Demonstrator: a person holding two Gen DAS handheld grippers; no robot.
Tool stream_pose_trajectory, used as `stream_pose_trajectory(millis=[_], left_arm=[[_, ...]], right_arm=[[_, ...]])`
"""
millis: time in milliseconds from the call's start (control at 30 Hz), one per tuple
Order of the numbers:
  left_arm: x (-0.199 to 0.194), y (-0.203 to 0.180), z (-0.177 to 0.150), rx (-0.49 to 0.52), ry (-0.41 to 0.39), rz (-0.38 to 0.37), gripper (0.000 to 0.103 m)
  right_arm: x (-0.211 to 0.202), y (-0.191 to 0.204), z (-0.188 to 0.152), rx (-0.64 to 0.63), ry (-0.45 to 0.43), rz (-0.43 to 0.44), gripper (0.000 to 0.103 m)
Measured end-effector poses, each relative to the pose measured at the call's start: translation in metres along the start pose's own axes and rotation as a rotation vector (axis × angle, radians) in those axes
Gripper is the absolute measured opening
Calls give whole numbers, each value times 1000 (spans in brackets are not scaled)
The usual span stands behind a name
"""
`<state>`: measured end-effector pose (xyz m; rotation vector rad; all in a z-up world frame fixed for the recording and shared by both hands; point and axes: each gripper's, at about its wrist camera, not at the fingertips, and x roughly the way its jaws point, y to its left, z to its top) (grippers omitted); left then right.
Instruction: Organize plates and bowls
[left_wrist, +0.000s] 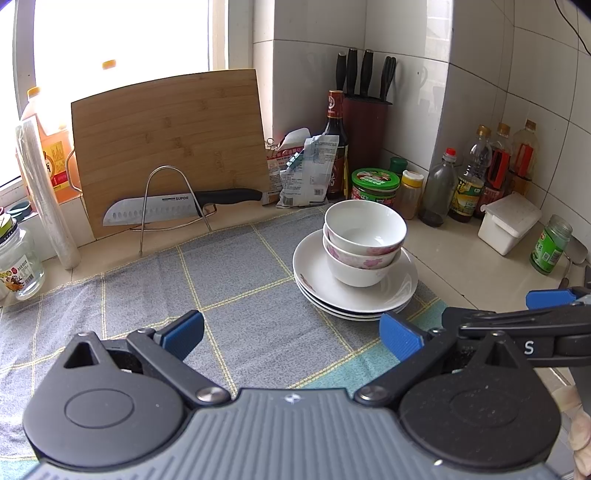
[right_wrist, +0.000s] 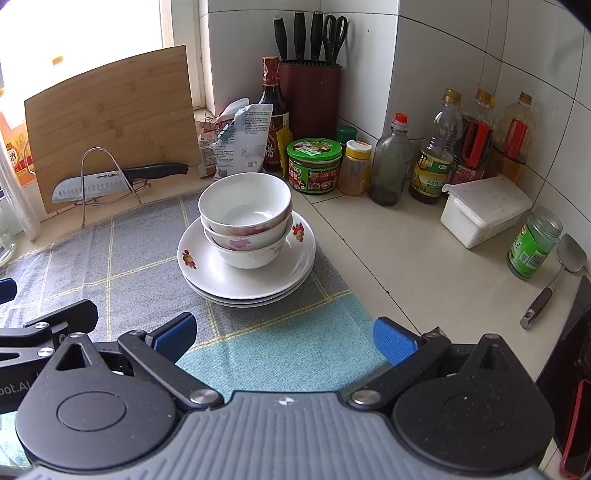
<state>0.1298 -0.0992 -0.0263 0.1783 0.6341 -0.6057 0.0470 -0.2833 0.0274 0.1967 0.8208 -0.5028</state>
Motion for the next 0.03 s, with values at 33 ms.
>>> stream_pose_trajectory(millis=[33], left_arm=[[0,0,0,1,0,1,101]], right_arm=[[0,0,0,1,0,0,103]])
